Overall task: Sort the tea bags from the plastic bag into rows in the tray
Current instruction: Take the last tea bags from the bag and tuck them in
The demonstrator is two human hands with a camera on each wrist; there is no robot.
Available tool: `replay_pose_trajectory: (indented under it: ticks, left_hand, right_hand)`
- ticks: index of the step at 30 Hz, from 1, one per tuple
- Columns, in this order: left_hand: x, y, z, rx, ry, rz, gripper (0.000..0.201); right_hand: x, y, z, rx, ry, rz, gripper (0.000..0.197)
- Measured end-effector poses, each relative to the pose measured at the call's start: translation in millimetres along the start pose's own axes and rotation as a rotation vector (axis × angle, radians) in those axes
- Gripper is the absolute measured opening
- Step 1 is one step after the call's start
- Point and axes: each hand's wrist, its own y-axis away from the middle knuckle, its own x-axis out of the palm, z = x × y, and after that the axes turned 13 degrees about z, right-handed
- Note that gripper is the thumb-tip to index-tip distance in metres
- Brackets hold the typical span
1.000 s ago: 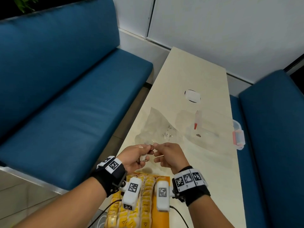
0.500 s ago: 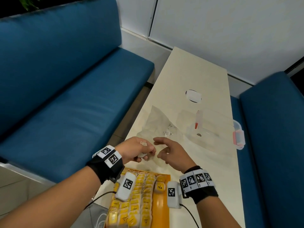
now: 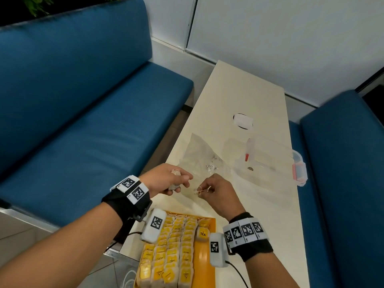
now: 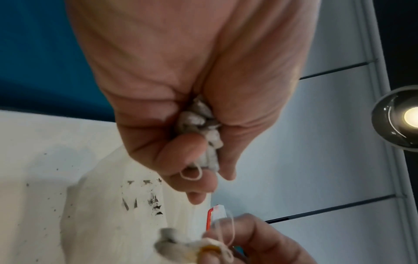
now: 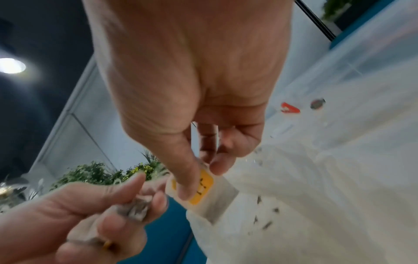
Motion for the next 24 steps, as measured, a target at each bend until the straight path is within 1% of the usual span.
replay_pose_trajectory:
  ticks: [2, 5, 8, 10, 12, 14, 19, 22, 24]
  left_hand:
    - [-1.7, 4.0, 3.1, -0.004, -0.034, -0.043, 0.017]
    - [-1.6, 11.2, 12.4, -0.010, -0.044, -0.083, 0.016]
    - [5.5, 19.1, 27.3, -0.046, -0.075, -0.080, 0.015]
    - [11.6, 22.9, 38.3, -0.071, -0.091, -0.071, 0.015]
    - [16.6, 25.2, 48.1, -0.088, -0.102, -0.076, 0.014]
    - [20.9, 25.8, 56.3, -0.101, -0.121, -0.074, 0.014]
    - [25.9, 20.9, 69.5, -0.118, -0.205, -0.053, 0.017]
    - [23.4, 16.0, 76.5, -0.128, -0.218, -0.071, 0.022]
    - [22.4, 13.1, 79.2, -0.139, -0.217, -0.084, 0.026]
  right_hand:
    - [-7.6, 6.8, -0.2, -0.008, 0.027, -0.016, 0.017]
    - [-16.5, 18.7, -5.2, 0.032, 0.054, -0.017, 0.016]
    - [-15.5, 29.1, -15.4, 0.074, 0.059, -0.009, 0.012]
    - [-14.3, 35.5, -23.0, 0.098, 0.034, -0.035, 0.013]
    - [-12.8, 42.9, -27.9, 0.109, 0.046, -0.024, 0.015]
    - [-6.5, 50.4, -31.6, 0.115, 0.094, 0.052, 0.020]
    - [20.1, 66.8, -40.6, 0.127, 0.308, 0.226, 0.015]
    - [32.4, 70.7, -42.8, 0.138, 0.397, 0.369, 0.019]
    - [36.8, 68.6, -45.1, 0.149, 0.426, 0.438, 0.019]
